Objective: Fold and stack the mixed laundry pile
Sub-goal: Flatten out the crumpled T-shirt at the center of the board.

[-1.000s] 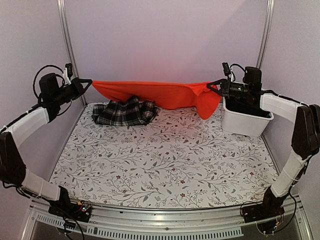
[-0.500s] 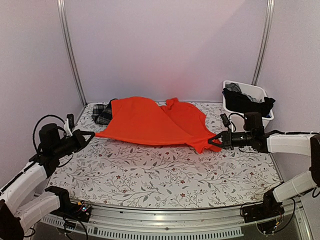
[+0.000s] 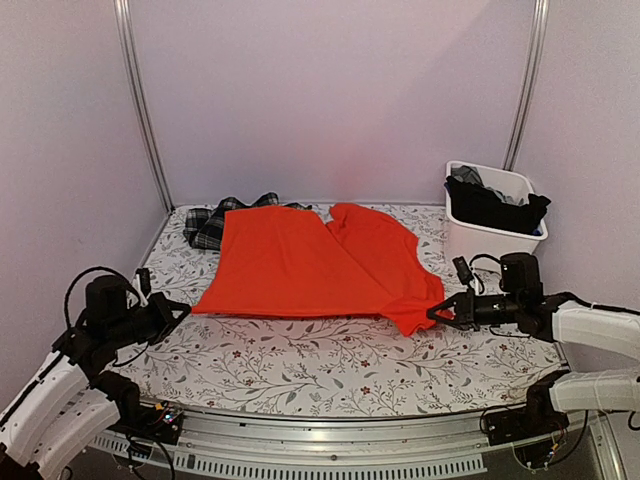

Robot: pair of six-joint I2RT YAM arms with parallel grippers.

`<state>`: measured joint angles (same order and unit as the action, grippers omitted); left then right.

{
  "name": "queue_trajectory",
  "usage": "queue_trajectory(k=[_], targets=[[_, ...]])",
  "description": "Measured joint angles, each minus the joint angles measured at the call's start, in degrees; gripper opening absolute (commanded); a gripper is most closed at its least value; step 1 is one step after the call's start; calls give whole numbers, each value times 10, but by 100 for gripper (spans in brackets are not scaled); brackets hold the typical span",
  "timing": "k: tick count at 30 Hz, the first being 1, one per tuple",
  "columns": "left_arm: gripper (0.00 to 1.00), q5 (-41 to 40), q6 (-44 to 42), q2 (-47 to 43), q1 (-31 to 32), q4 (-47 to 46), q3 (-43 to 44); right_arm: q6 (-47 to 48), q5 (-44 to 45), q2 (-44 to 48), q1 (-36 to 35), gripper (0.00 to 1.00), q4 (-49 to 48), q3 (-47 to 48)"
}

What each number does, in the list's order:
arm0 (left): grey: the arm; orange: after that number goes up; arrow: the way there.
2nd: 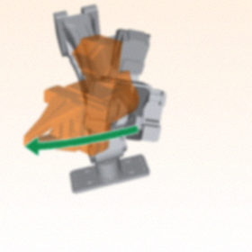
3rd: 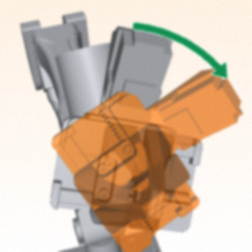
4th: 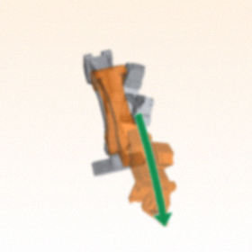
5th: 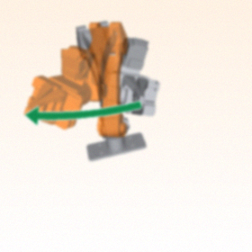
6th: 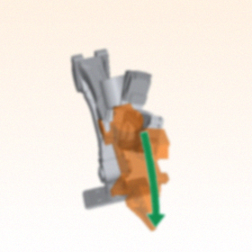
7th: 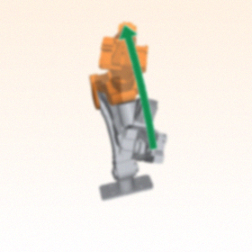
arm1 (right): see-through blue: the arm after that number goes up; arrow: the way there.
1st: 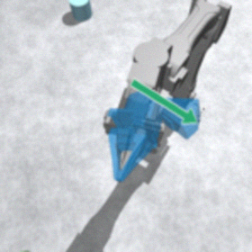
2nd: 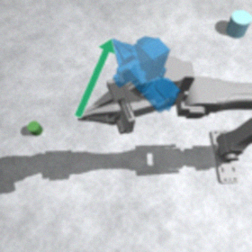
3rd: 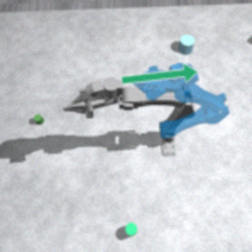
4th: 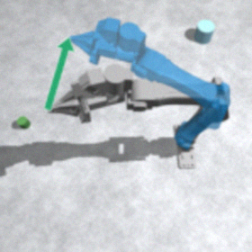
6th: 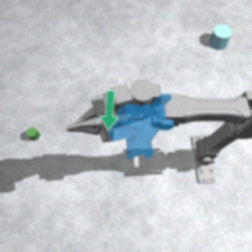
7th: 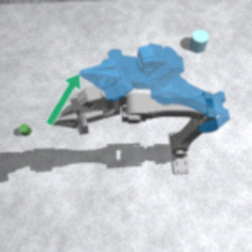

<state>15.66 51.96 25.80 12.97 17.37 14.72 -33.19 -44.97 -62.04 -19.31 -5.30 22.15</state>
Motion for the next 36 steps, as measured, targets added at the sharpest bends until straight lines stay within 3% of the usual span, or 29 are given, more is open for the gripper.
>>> queue_trajectory(k=[7,15,20,36], targets=[[0,-87,87,-34,89,130,36,-28,23,63,-18,3,55,-47],[0,-127,132,-8,110,197,43,-54,55,73,-77,6,99,-62],[0,-145,112,56,115,187,67,-39,99,34,-81,6,141,-18],[0,-210,-60,352,117,49,182,57,177,-168,-69,4,163,173]])
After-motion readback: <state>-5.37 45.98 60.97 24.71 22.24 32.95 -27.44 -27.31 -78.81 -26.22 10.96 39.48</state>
